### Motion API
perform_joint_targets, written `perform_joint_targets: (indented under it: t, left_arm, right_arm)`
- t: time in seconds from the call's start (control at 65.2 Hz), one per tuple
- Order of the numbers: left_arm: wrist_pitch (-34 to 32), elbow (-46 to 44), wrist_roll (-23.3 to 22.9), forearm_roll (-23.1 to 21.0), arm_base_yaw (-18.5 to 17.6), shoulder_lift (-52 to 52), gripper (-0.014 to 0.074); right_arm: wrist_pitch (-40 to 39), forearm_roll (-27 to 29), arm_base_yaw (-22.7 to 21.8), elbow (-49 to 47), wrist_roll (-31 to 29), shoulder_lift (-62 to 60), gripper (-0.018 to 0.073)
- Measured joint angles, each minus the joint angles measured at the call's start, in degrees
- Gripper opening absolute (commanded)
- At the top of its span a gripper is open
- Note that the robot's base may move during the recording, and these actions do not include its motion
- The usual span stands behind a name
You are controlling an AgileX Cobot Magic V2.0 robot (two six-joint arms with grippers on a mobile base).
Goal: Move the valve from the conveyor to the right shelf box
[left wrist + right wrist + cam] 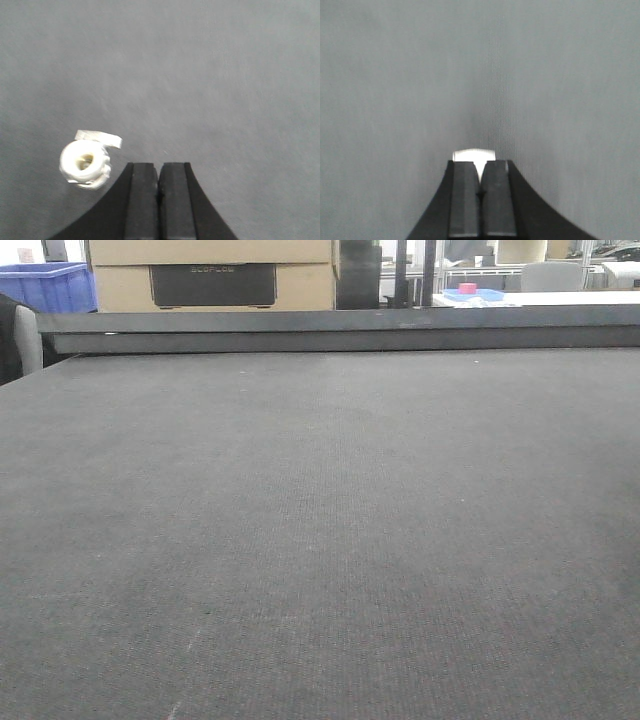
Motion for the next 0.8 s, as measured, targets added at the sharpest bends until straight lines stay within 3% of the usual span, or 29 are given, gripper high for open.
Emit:
perform_joint_targets:
  t: [0.246, 0.644, 0.69, 0.798]
  left_arm:
    - [1.2, -3.5, 0.1, -1.4, 0.0, 9.6, -0.0111]
    - [1.7, -3.6, 0.1, -1.6, 0.0, 11.2, -0.0111]
    - [1.7, -3.6, 0.1, -1.6, 0.0, 11.3, -0.0111]
    - [1.7, -3.6, 0.1, -1.6, 0.0, 11.3, -0.0111]
  right_arm:
    - [10.0, 0.7, 0.0, -4.3, 0.0, 8.9, -0.0162]
    - [15.5, 1.0, 0.0, -5.9, 0.0, 18.1, -0.0157]
    - [15.7, 1.0, 0.0, -6.5, 0.0, 19.6, -0.0113]
    - [15.6, 1.1, 0.0, -8.1, 0.0, 21.9, 0.0108]
